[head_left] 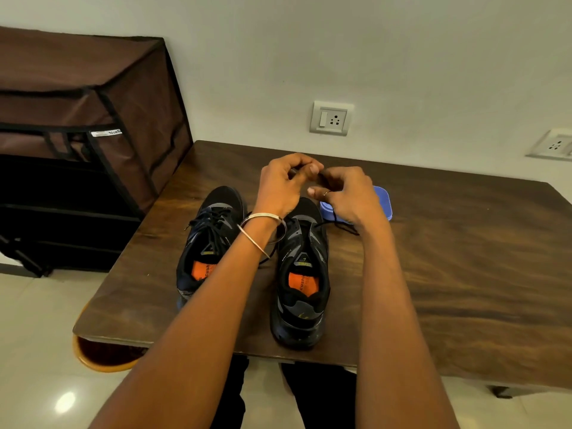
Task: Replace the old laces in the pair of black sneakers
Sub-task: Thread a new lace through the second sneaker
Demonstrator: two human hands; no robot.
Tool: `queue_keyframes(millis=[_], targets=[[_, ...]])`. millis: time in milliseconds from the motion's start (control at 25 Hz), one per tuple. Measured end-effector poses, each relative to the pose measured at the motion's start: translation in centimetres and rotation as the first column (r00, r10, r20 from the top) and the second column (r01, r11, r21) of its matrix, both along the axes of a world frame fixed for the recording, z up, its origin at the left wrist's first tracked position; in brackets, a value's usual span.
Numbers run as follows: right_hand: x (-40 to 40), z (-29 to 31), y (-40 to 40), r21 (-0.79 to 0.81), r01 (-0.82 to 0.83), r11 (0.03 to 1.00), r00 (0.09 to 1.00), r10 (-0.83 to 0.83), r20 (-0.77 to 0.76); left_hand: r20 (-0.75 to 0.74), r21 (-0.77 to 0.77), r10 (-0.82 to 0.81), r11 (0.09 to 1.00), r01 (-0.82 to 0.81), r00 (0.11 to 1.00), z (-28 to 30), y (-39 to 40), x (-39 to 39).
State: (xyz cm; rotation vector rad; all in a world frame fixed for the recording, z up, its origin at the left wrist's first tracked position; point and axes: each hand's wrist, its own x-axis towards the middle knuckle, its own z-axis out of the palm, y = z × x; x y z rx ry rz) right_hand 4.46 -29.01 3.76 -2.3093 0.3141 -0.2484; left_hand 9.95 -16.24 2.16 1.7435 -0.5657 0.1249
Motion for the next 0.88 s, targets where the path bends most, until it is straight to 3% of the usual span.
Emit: queue_keyframes(millis=[80,200,320,400,480,560,600,680,760,880], targets=[[-0.1,0.0,-0.1,0.144,0.008,0.990,0.991,-0.027,0.128,0.012,-0.006,-0.018,1.000,0.019,1.000,0.3,0.1,0.2],[-1.1,1.2,-1.7,0.493,0.193,0.848,0.851,-0.395,0.345,0.019,0.045,-0.026,0.999,0.025,0.999,0.5,1.8,0.8],[-2.2,1.4,-3.9,0.682,0.457,0.570,0.562,-0.780,0.276,0.067,0.167,0.038,0.985,-0.049,0.997,0.0,3.9,1.6],[-2.6,0.8,-4.8,0.564,0.655,0.503,0.503,-0.847,0.170,0.101,0.232,0.079,0.968,-0.100,0.992,-0.3,4.8,1.8],[-2.8,0.2,-5.1,0.237,0.763,0.601,0.614,-0.789,0.024,0.072,0.272,0.081,0.957,-0.098,0.994,-0.5,4.7,1.8],[-2.6,0.1,-4.1,-0.054,0.631,0.774,0.765,-0.632,-0.124,0.003,0.344,0.055,0.937,-0.053,0.998,-0.6,3.7,1.5],[-2.3,0.2,-3.3,-0.091,0.506,0.857,0.846,-0.515,-0.138,-0.026,0.380,0.037,0.925,-0.024,0.999,-0.8,3.1,1.3],[-1.5,0.6,-1.4,0.002,0.233,0.973,0.969,-0.232,-0.082,-0.076,0.384,-0.004,0.923,0.033,0.997,-1.0,2.0,0.7],[-0.7,0.4,0.3,0.117,0.029,0.993,0.999,-0.026,-0.027,-0.146,0.279,-0.034,0.957,0.074,0.989,-0.9,1.5,0.3],[0.4,-0.4,1.4,0.087,-0.003,0.996,0.999,-0.001,0.035,-0.347,0.113,-0.019,0.992,0.061,0.938,-0.4,1.4,0.3]])
